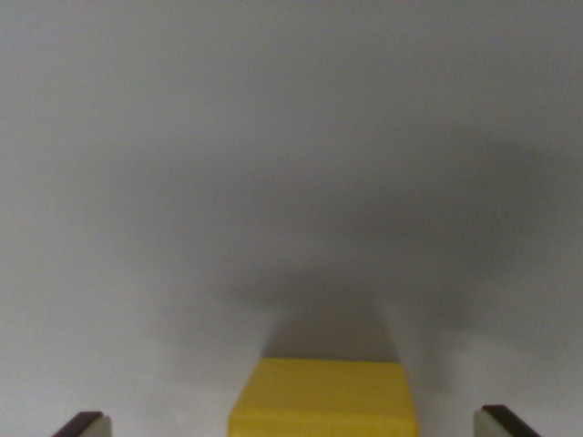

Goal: Pick yellow cube

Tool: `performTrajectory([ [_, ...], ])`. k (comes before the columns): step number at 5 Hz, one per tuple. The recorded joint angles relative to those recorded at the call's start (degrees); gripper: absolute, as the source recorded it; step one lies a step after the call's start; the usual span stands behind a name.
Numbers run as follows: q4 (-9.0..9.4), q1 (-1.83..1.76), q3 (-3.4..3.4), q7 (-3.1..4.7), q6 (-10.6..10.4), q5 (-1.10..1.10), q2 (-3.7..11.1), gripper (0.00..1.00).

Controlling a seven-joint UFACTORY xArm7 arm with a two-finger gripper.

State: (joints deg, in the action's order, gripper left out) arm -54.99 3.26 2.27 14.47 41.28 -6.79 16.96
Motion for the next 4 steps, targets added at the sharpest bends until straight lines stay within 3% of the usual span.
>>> performTrajectory([
  [1, 0.95, 0.07, 0.04, 0.35, -1.28, -0.13, 0.48, 0.0],
  [4, 1.76, 0.13, 0.07, 0.65, -2.37, -0.24, 0.89, 0.0],
])
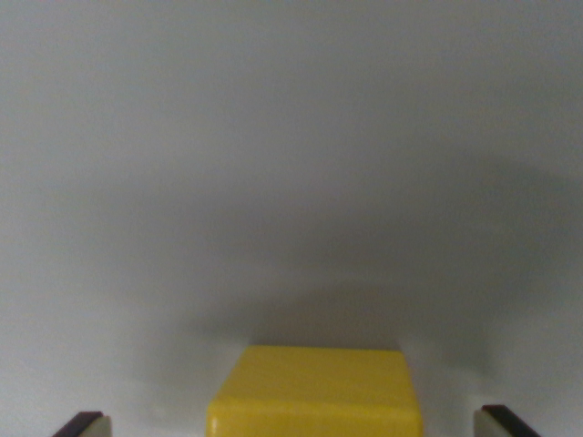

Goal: Pick yellow cube

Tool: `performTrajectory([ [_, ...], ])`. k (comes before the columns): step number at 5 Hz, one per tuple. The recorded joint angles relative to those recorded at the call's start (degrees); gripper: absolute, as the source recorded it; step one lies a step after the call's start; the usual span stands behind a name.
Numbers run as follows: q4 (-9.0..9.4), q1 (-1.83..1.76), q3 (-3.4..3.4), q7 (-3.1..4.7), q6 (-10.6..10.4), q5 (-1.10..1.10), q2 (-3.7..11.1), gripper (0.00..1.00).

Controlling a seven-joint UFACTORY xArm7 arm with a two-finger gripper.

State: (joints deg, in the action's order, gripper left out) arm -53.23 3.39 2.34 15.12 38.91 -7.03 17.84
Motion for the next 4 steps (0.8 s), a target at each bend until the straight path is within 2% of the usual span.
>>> performTrajectory([
  [1, 0.56, 0.04, 0.02, 0.21, -0.76, -0.08, 0.28, 0.0],
  [4, 0.87, 0.06, 0.04, 0.32, -1.18, -0.12, 0.44, 0.0],
])
